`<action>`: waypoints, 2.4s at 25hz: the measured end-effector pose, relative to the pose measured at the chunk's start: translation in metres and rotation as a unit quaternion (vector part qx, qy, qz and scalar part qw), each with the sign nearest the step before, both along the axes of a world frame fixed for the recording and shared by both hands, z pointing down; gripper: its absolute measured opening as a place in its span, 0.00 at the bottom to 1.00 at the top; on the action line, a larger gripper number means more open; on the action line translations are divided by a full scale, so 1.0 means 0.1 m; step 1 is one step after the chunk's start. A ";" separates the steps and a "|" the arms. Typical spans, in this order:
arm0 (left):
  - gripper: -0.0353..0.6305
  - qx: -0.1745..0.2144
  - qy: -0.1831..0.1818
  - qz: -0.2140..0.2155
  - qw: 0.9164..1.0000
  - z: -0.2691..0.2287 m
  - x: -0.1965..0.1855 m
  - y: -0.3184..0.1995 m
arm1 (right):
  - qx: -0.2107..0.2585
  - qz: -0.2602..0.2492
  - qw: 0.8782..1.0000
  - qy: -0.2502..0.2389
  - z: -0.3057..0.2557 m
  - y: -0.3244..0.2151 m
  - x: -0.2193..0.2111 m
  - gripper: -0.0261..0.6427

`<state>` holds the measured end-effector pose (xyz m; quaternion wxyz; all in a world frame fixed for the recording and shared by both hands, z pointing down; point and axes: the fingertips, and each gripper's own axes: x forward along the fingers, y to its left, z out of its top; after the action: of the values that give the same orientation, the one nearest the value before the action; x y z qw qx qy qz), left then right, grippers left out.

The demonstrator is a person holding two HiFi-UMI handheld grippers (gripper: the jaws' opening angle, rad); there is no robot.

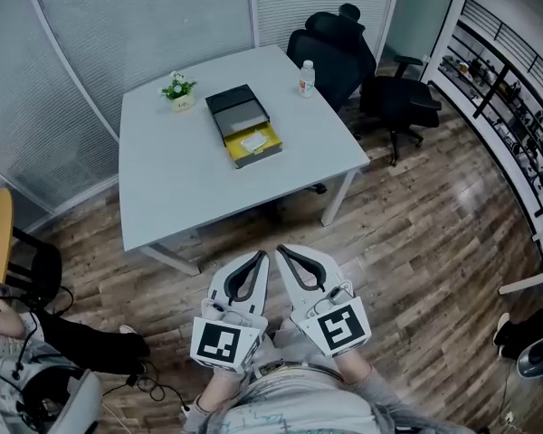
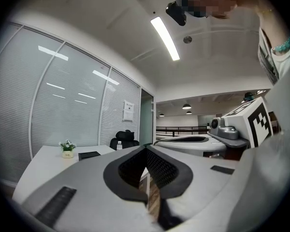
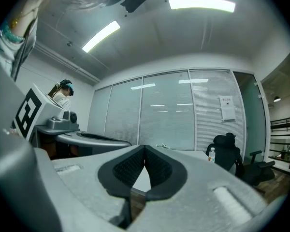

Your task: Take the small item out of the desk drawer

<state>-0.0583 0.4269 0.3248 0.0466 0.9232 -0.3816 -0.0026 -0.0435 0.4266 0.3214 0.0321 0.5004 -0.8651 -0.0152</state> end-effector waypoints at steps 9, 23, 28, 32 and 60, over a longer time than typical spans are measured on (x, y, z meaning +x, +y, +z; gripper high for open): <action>0.05 -0.014 0.002 -0.011 1.000 0.12 0.01 -0.16 | -0.006 0.004 1.000 -0.007 0.05 -0.13 0.14 0.04; 0.05 -0.012 0.019 0.025 0.999 0.16 -0.11 -1.45 | -0.001 0.026 1.000 0.007 0.06 -1.39 -0.07 0.04; 0.05 -0.008 0.016 0.041 0.999 0.15 -0.15 -1.88 | -0.006 0.030 0.999 0.013 0.08 -1.81 -0.13 0.04; 0.05 -0.011 0.019 0.046 0.999 0.14 -0.17 -2.15 | -0.009 0.038 0.999 0.015 0.08 -2.08 -0.15 0.04; 0.05 -0.045 0.016 0.079 0.996 0.44 -0.55 -3.24 | -0.047 0.066 0.996 0.027 0.42 -3.23 -0.42 0.04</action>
<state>-0.1135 0.1031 0.3693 0.0942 0.9471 -0.3068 0.0032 -0.0854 0.1031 0.3633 0.0803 0.5538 -0.8286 0.0143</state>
